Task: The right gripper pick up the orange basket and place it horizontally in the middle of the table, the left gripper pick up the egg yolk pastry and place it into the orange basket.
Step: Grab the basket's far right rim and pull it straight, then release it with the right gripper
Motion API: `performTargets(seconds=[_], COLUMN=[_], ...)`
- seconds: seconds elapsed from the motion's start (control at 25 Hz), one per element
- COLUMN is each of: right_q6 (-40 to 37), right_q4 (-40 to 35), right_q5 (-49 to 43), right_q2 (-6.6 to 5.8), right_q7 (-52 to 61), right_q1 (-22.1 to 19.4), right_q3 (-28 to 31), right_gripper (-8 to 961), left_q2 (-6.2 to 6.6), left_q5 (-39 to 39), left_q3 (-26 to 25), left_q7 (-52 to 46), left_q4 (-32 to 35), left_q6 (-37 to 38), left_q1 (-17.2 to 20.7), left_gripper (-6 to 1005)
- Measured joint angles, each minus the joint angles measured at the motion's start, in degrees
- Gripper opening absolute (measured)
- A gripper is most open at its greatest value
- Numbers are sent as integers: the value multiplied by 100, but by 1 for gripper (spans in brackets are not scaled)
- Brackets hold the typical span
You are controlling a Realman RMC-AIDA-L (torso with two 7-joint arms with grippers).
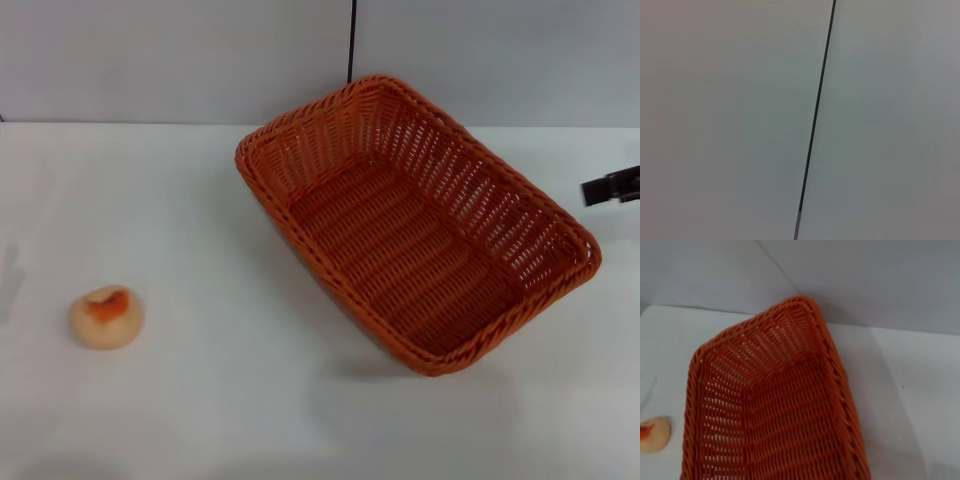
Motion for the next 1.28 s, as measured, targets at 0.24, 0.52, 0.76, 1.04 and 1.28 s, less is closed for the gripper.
performTargets(seconds=[0.24,0.52,0.76,1.04,1.28], right_q6=[858,1754,2093,2457,2629], right_q4=[616,1193,1741,1945,1995], right_q5=[10,223,261,305,298], right_q2=[114,225,248,323,385], right_q7=[-46,-419,-576,-588,-535], right_q1=[95,189,417,493,520], right_q3=[-276,-371,-428,-498,-646], right_gripper=[766,761,757,752,747], left_q2=[5,9,5,0,0], left_q5=[0,0,0,0,0], left_q3=[0,-1,-1,7,9], left_q7=[-36,-38,-35,-39,-39], left_q4=[1,1,0,1,-6], left_q6=[9,9,-17,-32,-41], left_q1=[1,-17,-53,-44,-22], left_gripper=[782,778,774,770,767])
